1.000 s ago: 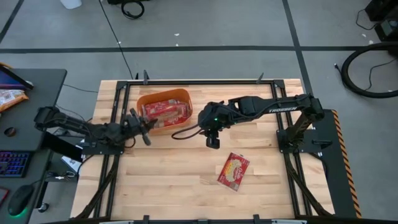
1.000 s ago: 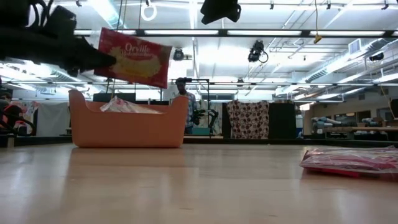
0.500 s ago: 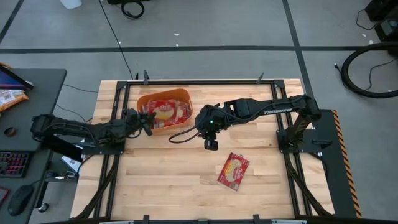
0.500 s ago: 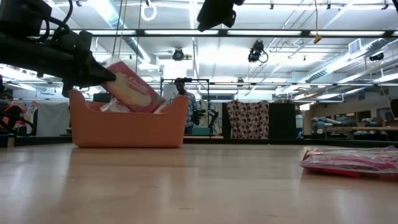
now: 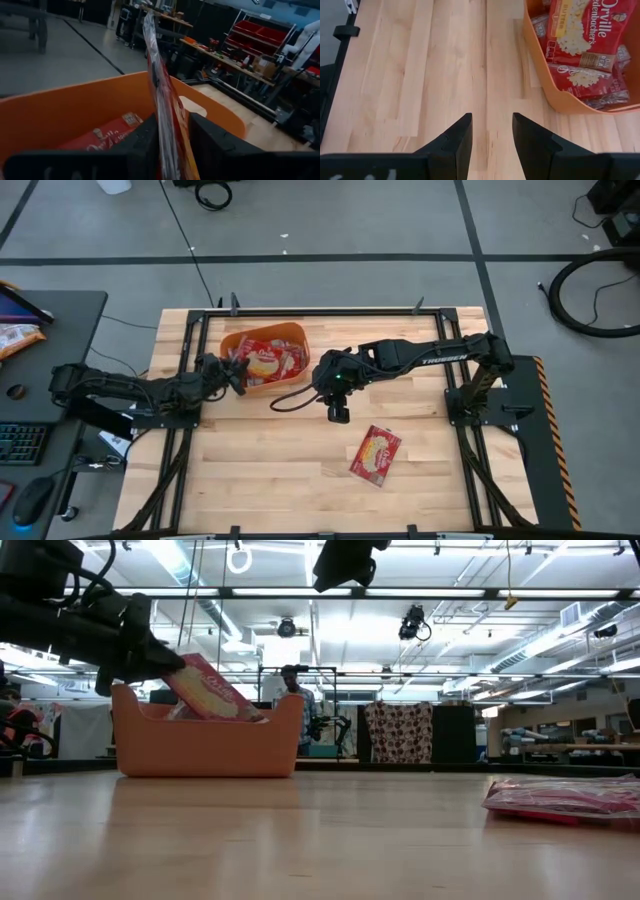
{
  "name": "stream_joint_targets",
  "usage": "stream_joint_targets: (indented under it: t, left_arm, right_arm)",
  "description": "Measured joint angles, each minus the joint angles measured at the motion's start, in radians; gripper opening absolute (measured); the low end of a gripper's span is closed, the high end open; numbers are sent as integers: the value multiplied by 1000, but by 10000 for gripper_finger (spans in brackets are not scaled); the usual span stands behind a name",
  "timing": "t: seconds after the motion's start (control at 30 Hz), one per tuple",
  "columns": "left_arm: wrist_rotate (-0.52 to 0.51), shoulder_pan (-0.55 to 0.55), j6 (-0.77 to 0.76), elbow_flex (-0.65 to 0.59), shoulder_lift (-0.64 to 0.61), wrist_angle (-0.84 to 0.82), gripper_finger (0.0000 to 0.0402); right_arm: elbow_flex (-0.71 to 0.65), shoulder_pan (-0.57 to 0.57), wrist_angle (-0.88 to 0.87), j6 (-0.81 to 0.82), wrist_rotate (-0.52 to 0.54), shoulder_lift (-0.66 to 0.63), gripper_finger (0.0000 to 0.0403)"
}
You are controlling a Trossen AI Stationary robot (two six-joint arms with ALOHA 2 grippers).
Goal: Sort popcorn bags into baskets
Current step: Put the red popcorn bag into the orange container
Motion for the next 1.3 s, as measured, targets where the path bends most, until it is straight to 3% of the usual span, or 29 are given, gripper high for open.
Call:
stream_joint_targets:
  t: [0.27,0.6,0.83,1.07,1.3]
  left_arm:
    - [10,-9,107,9,0,-8,105]
    - [13,-9,52,10,2,42,61]
    - [44,-9,33,11,103,43,38]
    - [44,-8,78,13,205,91,57]
    - [4,-8,96,13,217,113,109]
  right_arm:
    - [0,0,0,0,0,0,144]
    - [0,14,2,-1,-1,0,144]
    - [0,30,23,-25,-1,0,144]
    - [0,31,25,-26,-1,0,144]
    - [0,31,24,-26,-1,0,144]
